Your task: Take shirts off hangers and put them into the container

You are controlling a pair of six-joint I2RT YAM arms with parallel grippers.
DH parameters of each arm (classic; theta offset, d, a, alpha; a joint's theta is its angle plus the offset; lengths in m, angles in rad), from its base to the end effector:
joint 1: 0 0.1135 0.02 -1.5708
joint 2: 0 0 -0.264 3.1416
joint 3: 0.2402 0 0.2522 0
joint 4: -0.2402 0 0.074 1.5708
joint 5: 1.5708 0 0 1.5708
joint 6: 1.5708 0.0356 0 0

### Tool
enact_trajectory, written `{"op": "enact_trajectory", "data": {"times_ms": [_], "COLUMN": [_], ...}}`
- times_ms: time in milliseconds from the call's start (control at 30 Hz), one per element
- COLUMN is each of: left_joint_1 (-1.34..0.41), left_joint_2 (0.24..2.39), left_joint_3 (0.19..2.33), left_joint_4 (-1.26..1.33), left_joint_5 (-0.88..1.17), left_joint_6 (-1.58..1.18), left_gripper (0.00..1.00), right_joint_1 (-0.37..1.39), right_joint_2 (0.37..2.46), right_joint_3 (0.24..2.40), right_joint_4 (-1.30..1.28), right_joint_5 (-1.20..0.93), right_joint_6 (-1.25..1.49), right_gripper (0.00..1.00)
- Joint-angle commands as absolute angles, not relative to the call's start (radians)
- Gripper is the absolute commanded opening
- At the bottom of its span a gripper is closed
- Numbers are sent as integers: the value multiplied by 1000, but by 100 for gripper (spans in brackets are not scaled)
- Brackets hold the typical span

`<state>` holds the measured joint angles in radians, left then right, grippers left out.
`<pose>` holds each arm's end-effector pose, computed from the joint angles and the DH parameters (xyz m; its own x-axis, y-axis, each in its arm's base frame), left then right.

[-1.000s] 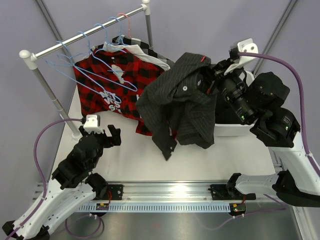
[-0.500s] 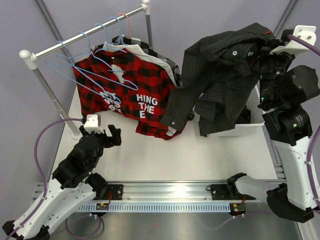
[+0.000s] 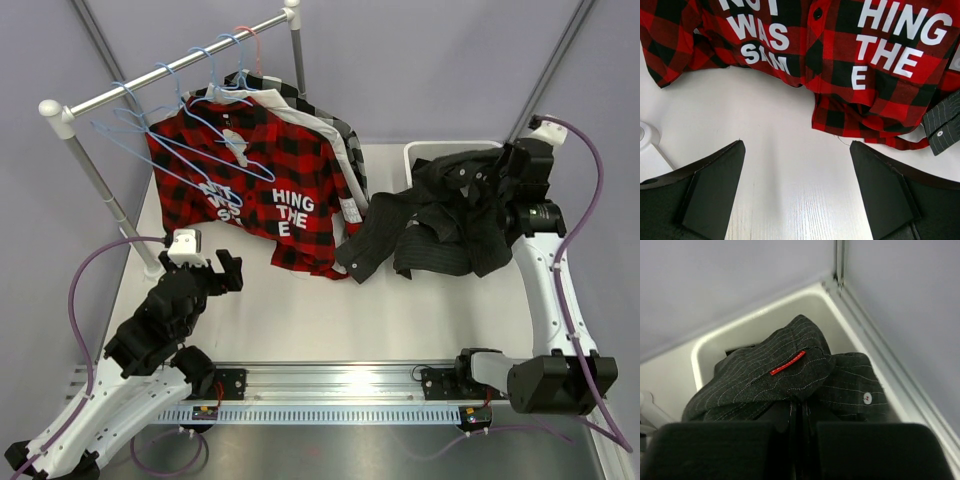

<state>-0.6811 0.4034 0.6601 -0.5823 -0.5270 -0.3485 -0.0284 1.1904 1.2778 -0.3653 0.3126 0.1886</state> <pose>0.0875 -0.0479 0.3038 -0.2930 -0.1424 -0.9454 0.0787 0.9819 -0.1723 0.2641 -0.0185 0.4102 -0.2089 0.1844 -0.9604 0.3683 0.9246 0.0974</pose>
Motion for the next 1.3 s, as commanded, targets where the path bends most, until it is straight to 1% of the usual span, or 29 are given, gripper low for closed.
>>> {"op": "enact_trajectory", "data": {"times_ms": [0,167,300,433,533,633,667,733,767,867,900,967,1000,1100,1133,1200,1267], "left_joint_1": [-676,-676,-676,-676,-676,-676,-676,-676,-676,-676,-676,-676,-676,-676,-676,-676,-676], "left_joint_2": [396,387,380,379,379,377,376,374,374,382,385,393,394,393,394,393,394], "left_joint_3": [657,655,655,653,655,655,655,653,653,655,655,655,655,655,655,655,657], "left_joint_4": [-545,-545,-543,-545,-545,-545,-545,-543,-543,-545,-545,-543,-545,-545,-545,-545,-545], "left_joint_5": [-522,-523,-525,-523,-520,-517,-517,-515,-515,-515,-515,-515,-514,-512,-511,-512,-511], "left_joint_6": [-354,-353,-354,-356,-354,-351,-351,-351,-351,-347,-345,-345,-345,-347,-345,-347,-347], "left_gripper": [93,92,92,92,92,92,92,92,92,92,92,92,92,92,93,93,93], "right_joint_1": [-35,-61,-84,-89,-89,-87,-87,-87,-87,-87,-87,-87,-87,-87,-87,-87,-87], "right_joint_2": [1215,1405,1577,1765,1840,1867,1867,1849,1832,1731,1703,1617,1594,1488,1435,1376,1264], "right_joint_3": [1246,1267,1336,1440,1485,1514,1522,1552,1558,1574,1581,1591,1597,1595,1583,1536,1479], "right_joint_4": [-359,-442,-524,-594,-626,-637,-641,-666,-670,-675,-675,-676,-680,-683,-683,-678,-646], "right_joint_5": [245,221,163,161,147,152,155,164,164,161,157,156,156,158,147,127,112], "right_joint_6": [314,366,399,413,413,408,403,402,396,384,380,367,364,364,367,380,405], "right_gripper": [0,0,0,0,0,1,4,9,15,27,37,44,52,66,75,81,87]}}
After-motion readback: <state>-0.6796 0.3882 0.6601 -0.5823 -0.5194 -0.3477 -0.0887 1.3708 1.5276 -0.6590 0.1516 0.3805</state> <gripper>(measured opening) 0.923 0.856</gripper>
